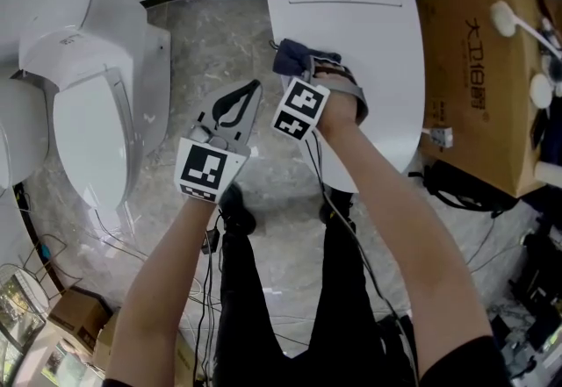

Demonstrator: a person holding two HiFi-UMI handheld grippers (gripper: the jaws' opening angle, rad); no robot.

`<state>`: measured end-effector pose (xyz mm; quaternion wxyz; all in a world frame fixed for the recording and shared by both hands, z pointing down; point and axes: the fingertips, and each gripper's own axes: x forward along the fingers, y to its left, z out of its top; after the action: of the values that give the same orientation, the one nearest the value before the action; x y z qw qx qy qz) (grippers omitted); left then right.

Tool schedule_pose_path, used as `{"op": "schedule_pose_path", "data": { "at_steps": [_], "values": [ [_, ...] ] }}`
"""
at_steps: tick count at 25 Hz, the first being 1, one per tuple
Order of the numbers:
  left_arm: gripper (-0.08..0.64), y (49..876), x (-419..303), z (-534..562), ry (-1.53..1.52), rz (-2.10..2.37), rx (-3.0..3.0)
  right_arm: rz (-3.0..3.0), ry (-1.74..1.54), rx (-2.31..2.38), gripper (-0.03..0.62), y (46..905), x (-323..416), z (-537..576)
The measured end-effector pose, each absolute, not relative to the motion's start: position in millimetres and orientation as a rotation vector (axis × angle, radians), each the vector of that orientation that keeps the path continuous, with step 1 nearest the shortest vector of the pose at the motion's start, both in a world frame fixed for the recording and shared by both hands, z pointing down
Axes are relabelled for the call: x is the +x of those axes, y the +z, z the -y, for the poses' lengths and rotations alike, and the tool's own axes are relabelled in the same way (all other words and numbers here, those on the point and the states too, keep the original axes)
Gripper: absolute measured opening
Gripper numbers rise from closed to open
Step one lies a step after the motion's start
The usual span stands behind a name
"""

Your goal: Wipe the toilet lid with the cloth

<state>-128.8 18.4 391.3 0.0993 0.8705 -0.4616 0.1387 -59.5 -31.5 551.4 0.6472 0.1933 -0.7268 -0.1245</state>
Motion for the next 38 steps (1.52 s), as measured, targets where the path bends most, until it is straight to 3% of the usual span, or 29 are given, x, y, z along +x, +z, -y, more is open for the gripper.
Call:
{"op": "schedule_pose_path", "data": {
  "at_steps": [15, 26, 38],
  "values": [
    [0.017, 385, -123, -14, 0.415, 1.333, 2.612, 1.784, -0.275, 0.473, 0.067, 522, -76, 19],
    [0.017, 375, -62, -1, 0.435, 1.222, 2.688, 1.698, -0.268, 0.620, 0.067, 499, 37, 51],
    [0.017, 380, -15, 5, 0.495, 1.116, 2.727, 1.489, -0.120, 0.789, 0.067, 512, 227, 72]
  ]
}}
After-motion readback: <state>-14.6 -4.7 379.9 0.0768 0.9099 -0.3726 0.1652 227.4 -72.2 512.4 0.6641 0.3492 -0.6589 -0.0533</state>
